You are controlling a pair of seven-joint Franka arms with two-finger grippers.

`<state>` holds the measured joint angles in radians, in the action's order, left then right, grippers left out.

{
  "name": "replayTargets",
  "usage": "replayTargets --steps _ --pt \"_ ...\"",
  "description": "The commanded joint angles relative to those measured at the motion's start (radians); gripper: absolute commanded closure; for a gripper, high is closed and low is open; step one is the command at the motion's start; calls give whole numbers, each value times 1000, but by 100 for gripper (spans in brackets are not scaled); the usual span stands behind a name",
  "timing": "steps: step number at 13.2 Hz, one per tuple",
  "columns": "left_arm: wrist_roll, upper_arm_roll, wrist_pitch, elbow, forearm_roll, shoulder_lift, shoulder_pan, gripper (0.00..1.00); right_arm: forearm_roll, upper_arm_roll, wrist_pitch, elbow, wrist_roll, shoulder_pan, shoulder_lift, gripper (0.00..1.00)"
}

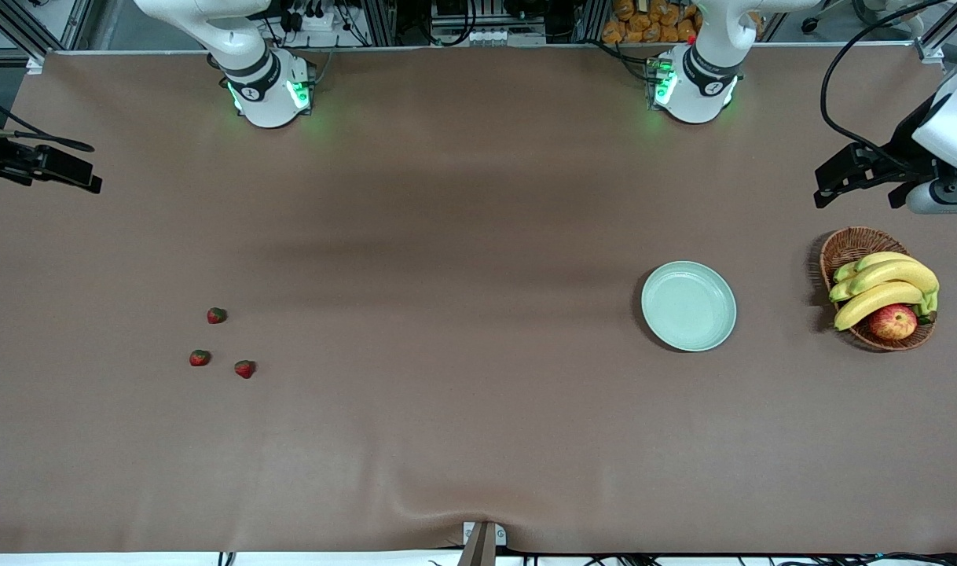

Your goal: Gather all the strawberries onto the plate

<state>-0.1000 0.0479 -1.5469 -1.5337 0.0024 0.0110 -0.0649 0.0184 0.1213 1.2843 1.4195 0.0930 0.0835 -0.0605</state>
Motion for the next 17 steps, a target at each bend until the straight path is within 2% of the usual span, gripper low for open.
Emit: replayTargets --steps 1,5,8,17 --pt "-4 -2 16 20 -1 -5 4 0 1 12 -16 -14 -4 21 1 0" --pt "-18 -9 16 44 11 -14 7 0 3 12 -16 -14 -9 27 4 0" --pt "-87 -10 18 35 21 -13 8 0 47 24 -17 -14 -18 24 7 0" --pt "-75 -8 18 27 21 -11 39 0 40 35 6 -13 -19 24 -15 0"
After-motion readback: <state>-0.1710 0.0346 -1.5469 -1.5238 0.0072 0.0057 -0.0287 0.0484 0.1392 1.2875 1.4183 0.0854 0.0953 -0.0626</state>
